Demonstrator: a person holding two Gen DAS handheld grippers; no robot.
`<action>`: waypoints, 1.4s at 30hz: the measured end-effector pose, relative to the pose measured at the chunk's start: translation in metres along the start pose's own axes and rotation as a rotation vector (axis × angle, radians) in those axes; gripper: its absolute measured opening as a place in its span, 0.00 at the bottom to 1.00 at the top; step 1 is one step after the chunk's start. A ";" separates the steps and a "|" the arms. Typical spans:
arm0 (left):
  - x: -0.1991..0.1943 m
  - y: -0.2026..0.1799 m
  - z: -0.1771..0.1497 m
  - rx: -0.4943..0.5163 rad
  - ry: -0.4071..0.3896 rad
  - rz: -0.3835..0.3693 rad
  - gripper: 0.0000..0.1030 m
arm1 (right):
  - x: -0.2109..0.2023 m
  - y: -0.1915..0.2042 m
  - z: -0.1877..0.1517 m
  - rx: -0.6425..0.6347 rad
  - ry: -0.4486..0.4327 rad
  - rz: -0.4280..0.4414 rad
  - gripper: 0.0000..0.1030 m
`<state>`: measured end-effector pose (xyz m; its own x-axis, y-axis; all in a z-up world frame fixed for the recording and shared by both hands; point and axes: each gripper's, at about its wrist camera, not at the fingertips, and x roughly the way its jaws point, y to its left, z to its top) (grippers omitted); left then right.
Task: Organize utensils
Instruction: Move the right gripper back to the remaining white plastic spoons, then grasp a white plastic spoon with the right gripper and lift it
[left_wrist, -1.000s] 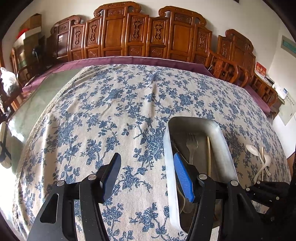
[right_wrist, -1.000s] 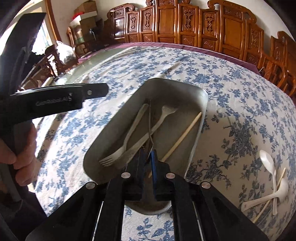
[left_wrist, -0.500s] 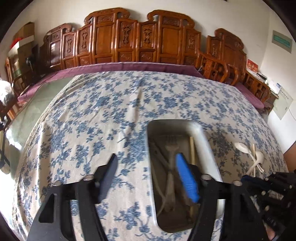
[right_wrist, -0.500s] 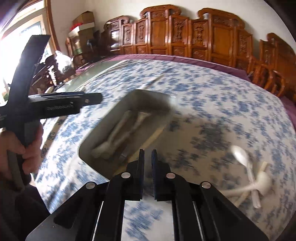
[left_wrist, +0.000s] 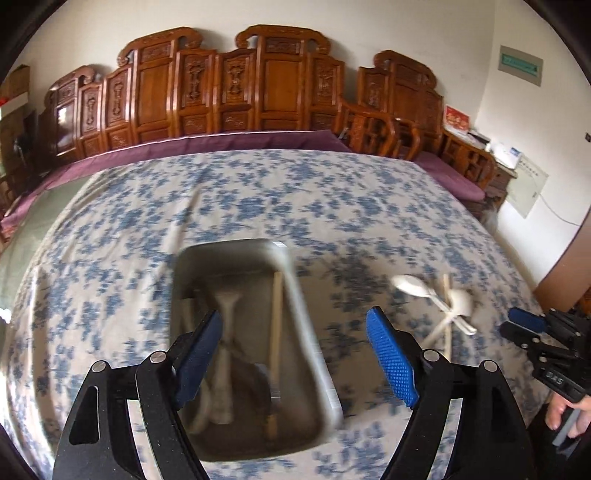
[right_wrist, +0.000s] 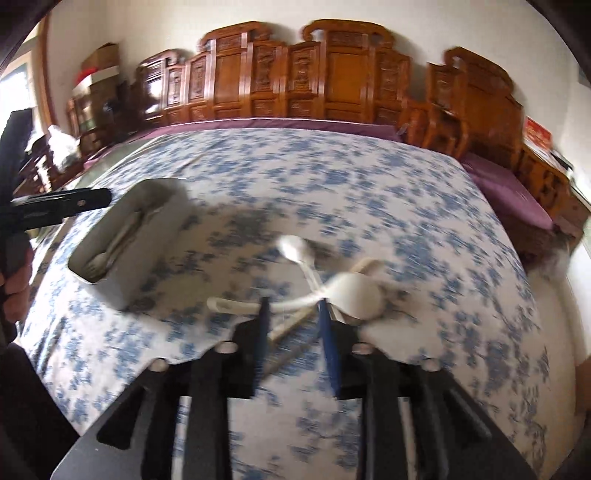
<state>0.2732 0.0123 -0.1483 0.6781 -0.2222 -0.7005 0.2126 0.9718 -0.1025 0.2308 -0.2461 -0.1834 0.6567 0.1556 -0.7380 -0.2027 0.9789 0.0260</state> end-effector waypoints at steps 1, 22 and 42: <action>0.000 -0.005 -0.001 0.004 -0.001 -0.004 0.74 | 0.004 -0.008 -0.002 0.013 0.009 -0.010 0.36; 0.015 -0.059 -0.019 0.111 0.028 -0.039 0.74 | 0.078 -0.019 -0.005 0.218 0.098 0.085 0.63; 0.019 -0.063 -0.023 0.136 0.040 -0.041 0.74 | 0.107 -0.038 0.019 0.262 0.073 -0.005 0.44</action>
<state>0.2564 -0.0515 -0.1709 0.6385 -0.2559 -0.7259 0.3352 0.9414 -0.0370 0.3225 -0.2637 -0.2507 0.6013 0.1505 -0.7848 0.0013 0.9819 0.1892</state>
